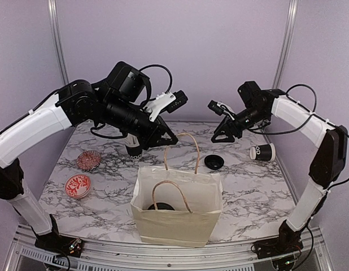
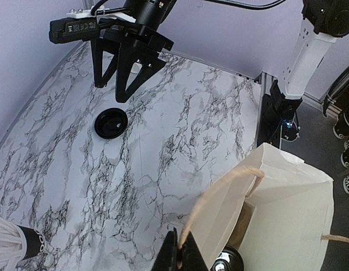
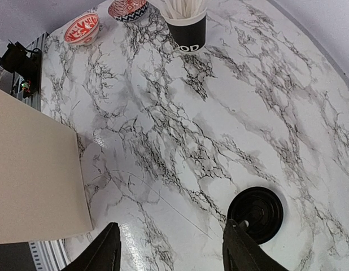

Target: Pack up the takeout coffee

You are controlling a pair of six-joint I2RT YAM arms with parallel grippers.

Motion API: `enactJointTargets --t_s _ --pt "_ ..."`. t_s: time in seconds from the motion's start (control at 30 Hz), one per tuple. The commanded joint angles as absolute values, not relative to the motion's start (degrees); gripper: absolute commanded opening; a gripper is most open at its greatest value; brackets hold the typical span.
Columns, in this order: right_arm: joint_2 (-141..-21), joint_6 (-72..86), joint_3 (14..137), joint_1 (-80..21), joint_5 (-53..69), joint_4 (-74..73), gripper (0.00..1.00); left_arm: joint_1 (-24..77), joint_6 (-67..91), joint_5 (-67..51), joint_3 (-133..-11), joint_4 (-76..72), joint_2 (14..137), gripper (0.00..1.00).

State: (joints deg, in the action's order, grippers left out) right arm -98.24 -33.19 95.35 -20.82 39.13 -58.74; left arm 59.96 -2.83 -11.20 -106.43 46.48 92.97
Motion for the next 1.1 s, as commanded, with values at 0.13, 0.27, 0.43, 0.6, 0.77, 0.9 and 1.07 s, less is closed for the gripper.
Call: enactJointTargets --t_s 0.13,0.27,0.43,0.6,0.77,0.9,1.07 --pt "-97.3 -33.2 95.4 -20.8 38.8 -58.0 0.58 57.1 -4.1 -10.6 -110.0 42.4 96.0 0.0" --pt "-97.2 -33.1 95.0 -20.8 38.9 -57.9 0.58 55.8 -4.7 -8.1 -111.0 41.8 97.1 0.0" --pt "-97.5 -33.1 94.5 -20.8 39.1 -57.7 0.58 54.3 -4.8 -6.2 -110.9 41.1 97.4 0.0" --pt "-97.9 -33.0 94.5 -20.8 39.7 -57.6 0.58 53.5 -5.0 -3.5 -109.8 40.2 97.3 0.0" --pt "-98.3 -32.9 94.3 -20.8 40.1 -57.7 0.58 53.2 -5.3 -0.4 -108.3 40.8 96.9 0.37" --pt "-98.0 -33.0 94.0 -20.8 40.1 -57.6 0.58 53.2 -4.7 -3.5 -105.2 41.3 92.2 0.52" --pt "-97.9 -33.2 93.5 -20.8 40.5 -57.6 0.58 53.2 -7.0 -11.5 -97.2 41.8 82.1 0.7"
